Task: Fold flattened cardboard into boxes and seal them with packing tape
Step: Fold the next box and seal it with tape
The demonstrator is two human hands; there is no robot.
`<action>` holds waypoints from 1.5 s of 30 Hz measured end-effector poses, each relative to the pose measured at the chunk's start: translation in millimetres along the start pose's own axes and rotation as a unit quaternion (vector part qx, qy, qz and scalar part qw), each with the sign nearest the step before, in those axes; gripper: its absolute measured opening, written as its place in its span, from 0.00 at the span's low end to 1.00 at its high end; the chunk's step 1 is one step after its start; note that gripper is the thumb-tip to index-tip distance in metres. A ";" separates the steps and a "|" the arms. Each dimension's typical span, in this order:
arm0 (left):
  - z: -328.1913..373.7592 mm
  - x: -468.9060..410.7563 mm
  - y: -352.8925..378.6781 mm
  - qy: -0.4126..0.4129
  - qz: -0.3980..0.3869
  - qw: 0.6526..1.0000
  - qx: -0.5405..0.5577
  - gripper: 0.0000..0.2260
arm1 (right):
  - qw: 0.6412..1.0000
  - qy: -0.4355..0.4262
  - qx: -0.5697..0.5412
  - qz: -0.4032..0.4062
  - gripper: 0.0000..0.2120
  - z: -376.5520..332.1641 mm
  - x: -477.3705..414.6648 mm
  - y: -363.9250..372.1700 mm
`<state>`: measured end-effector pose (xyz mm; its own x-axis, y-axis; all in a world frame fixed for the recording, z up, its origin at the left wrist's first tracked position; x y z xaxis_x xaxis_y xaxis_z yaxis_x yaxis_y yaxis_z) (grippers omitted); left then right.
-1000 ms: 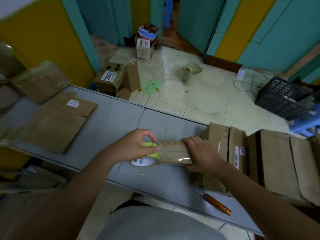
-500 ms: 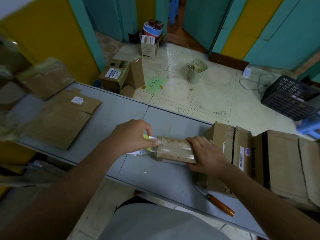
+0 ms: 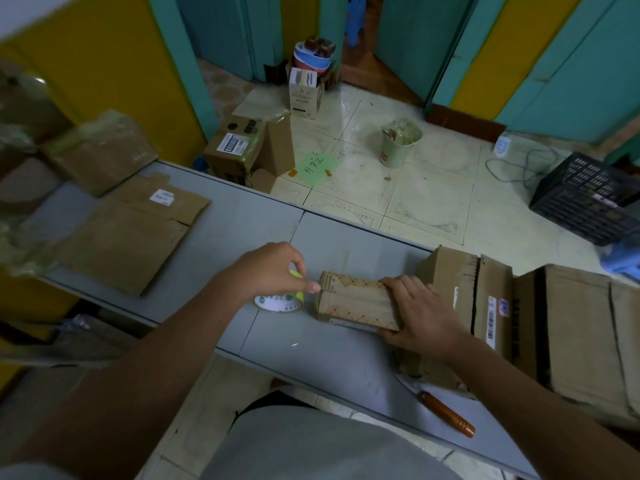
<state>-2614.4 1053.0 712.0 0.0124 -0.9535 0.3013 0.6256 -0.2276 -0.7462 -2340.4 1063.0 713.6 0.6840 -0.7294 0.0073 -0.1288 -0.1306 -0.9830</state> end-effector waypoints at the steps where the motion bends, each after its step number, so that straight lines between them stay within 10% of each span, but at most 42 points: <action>1: -2.6 -1.7 2.5 -0.005 -0.008 1.000 0.007 0.21 | 1.000 0.001 0.001 0.001 0.44 0.4 0.5 0.8; 16: -18.6 10.7 35.2 0.006 -0.110 0.979 0.173 0.18 | 0.996 -0.018 -0.090 -0.011 0.42 6.9 -4.7 -8.6; 23: -22.8 24.5 48.8 -0.022 -0.022 0.973 0.230 0.10 | 0.994 -0.028 -0.078 -0.066 0.43 21.0 -46.8 -25.3; 45: -58.2 8.7 74.7 -0.109 0.070 0.986 0.109 0.40 | 0.982 0.011 -0.116 -0.149 0.44 37.2 -75.7 -9.7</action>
<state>-2612.9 1016.2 624.3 0.2626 -0.9022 0.3422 0.7586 -0.0261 -0.6510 -2364.2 1144.5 715.8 0.7011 -0.6496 0.2940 -0.0878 -0.4878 -0.8685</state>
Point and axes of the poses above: each hand's wrist, its own x-axis away from the middle knuckle, its own y-axis out of the palm, z = x × y, the point moved 9 cm from there along -x, towards the middle knuckle, and after that the axes turned 8 degrees about z, right-handed, at the moved point
